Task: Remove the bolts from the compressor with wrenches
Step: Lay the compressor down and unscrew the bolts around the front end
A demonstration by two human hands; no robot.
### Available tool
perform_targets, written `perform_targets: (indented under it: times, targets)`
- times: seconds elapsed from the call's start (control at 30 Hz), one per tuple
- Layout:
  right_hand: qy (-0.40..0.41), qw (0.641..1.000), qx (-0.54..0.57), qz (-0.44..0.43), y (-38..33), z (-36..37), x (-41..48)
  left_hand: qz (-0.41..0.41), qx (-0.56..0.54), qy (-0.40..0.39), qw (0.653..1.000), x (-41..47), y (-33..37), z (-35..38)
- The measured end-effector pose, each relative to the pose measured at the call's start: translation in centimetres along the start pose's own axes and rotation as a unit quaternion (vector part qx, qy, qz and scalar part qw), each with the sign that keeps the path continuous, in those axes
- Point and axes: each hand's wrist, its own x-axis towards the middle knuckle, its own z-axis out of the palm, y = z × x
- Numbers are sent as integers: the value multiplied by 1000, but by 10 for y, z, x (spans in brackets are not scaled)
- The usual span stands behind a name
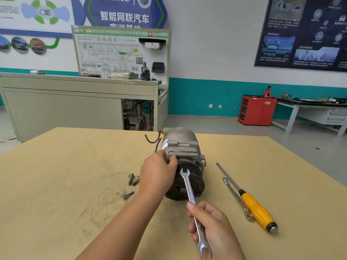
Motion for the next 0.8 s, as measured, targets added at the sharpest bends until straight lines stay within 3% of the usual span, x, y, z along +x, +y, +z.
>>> perform_targets:
  times: [0.3,0.43,0.8]
  targets:
    - [-4,1000,7,5,2,-2,1,72,90,24,993,-4,-6,-6]
    - [-2,1000,9,3,1,-1,0,95,79,52,991,-11,-10,-6]
    - [0,1000,22,-4,5,-2,-2,18,21,-8,1000,-8,-9,3]
